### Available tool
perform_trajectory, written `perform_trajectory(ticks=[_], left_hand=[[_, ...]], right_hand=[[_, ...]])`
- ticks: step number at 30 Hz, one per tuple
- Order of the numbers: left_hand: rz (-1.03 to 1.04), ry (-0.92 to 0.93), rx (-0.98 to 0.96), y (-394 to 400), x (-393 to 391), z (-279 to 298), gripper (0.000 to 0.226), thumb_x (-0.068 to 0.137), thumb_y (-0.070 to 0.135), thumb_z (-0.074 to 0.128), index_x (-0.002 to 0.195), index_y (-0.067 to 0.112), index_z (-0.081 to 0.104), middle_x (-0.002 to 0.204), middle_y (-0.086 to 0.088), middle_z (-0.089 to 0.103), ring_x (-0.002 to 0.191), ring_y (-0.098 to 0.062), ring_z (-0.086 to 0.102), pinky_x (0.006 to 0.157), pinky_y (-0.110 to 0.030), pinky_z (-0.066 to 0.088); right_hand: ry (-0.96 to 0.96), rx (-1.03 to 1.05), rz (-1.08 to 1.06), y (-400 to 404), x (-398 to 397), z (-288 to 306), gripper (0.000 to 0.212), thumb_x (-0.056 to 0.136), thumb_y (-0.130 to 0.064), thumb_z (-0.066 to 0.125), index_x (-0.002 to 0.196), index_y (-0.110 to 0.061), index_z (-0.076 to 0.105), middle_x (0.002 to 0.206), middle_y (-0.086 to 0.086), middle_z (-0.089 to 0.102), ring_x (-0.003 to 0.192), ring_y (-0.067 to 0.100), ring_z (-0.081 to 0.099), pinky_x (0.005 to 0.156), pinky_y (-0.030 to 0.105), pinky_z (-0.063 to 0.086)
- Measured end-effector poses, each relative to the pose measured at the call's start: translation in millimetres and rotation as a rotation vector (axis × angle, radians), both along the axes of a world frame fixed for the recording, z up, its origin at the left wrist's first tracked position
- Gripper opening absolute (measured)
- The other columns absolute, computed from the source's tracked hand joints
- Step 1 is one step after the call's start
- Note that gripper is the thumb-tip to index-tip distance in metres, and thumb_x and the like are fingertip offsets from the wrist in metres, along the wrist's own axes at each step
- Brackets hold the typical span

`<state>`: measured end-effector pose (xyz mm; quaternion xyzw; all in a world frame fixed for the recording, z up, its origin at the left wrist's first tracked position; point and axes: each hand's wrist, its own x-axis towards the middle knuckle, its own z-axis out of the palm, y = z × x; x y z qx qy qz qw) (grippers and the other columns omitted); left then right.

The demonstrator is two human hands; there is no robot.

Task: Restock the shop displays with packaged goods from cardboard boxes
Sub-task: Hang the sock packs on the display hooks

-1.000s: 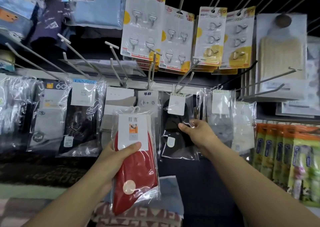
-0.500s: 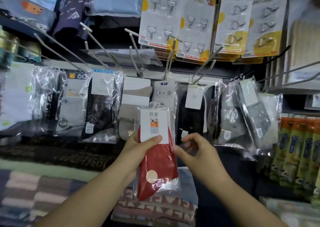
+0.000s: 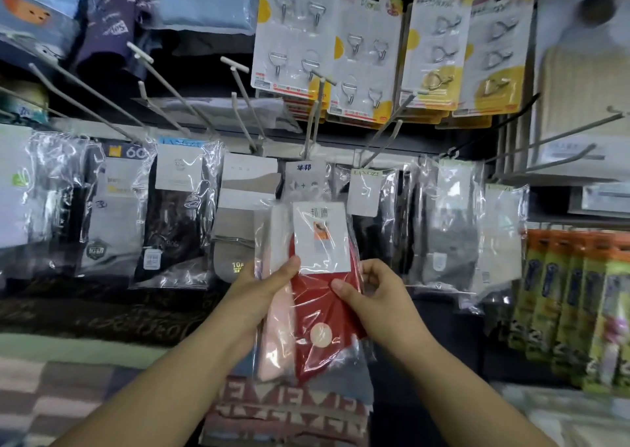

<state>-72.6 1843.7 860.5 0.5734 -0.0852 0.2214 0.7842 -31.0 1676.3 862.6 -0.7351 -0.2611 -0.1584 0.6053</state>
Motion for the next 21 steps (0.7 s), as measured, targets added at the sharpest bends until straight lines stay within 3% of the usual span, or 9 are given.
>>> perform_trajectory(ticks=[2,6,11,14,18,21], left_hand=[[0.038,-0.001,-0.004,0,2,0,0.026,0.079,0.024,0.071,0.102,0.019,0.06,0.078,0.001,0.076,0.068,-0.012,0.072,0.053,-0.023,0.056],[0.078,0.001,-0.011,1,5,1,0.029,0.084,0.02,0.068,0.112,0.014,0.064,0.093,-0.005,0.075,0.079,-0.02,0.073,0.061,-0.03,0.059],[0.098,-0.007,-0.037,1,5,4,0.016,0.085,0.02,0.068,0.1,0.019,0.064,0.087,-0.006,0.075,0.068,-0.018,0.072,0.053,-0.031,0.059],[0.095,-0.011,-0.045,2,4,5,0.016,0.084,0.02,0.068,0.099,0.018,0.063,0.085,-0.006,0.075,0.065,-0.017,0.072,0.054,-0.031,0.059],[0.093,-0.012,-0.028,3,1,6,0.014,0.085,0.021,0.068,0.096,0.02,0.062,0.078,-0.002,0.075,0.061,-0.014,0.071,0.051,-0.029,0.057],[0.098,-0.011,-0.02,5,1,5,0.011,0.085,0.021,0.068,0.093,0.021,0.061,0.073,0.001,0.075,0.06,-0.013,0.07,0.052,-0.029,0.057]], right_hand=[[0.028,0.038,-0.005,-6,3,2,0.022,0.084,-0.023,0.072,0.095,-0.021,0.053,0.094,0.005,0.072,0.083,0.022,0.071,0.079,0.046,0.057],[0.017,0.162,-0.091,-19,8,8,0.021,0.086,-0.02,0.069,0.096,-0.019,0.05,0.088,0.006,0.073,0.079,0.023,0.072,0.076,0.046,0.058],[0.022,0.229,-0.13,-33,22,30,0.019,0.087,-0.017,0.068,0.099,-0.016,0.053,0.095,0.008,0.072,0.082,0.022,0.071,0.078,0.044,0.058],[-0.013,0.225,-0.113,-31,30,49,0.015,0.088,-0.016,0.066,0.095,-0.019,0.053,0.098,0.008,0.072,0.085,0.025,0.07,0.08,0.046,0.058],[-0.01,0.175,-0.127,-25,43,68,0.032,0.088,-0.022,0.068,0.114,-0.011,0.054,0.102,0.007,0.071,0.085,0.024,0.071,0.082,0.046,0.058],[0.031,0.114,-0.133,-25,51,69,0.029,0.086,-0.023,0.07,0.11,-0.013,0.057,0.102,0.007,0.071,0.085,0.025,0.071,0.082,0.047,0.057]])
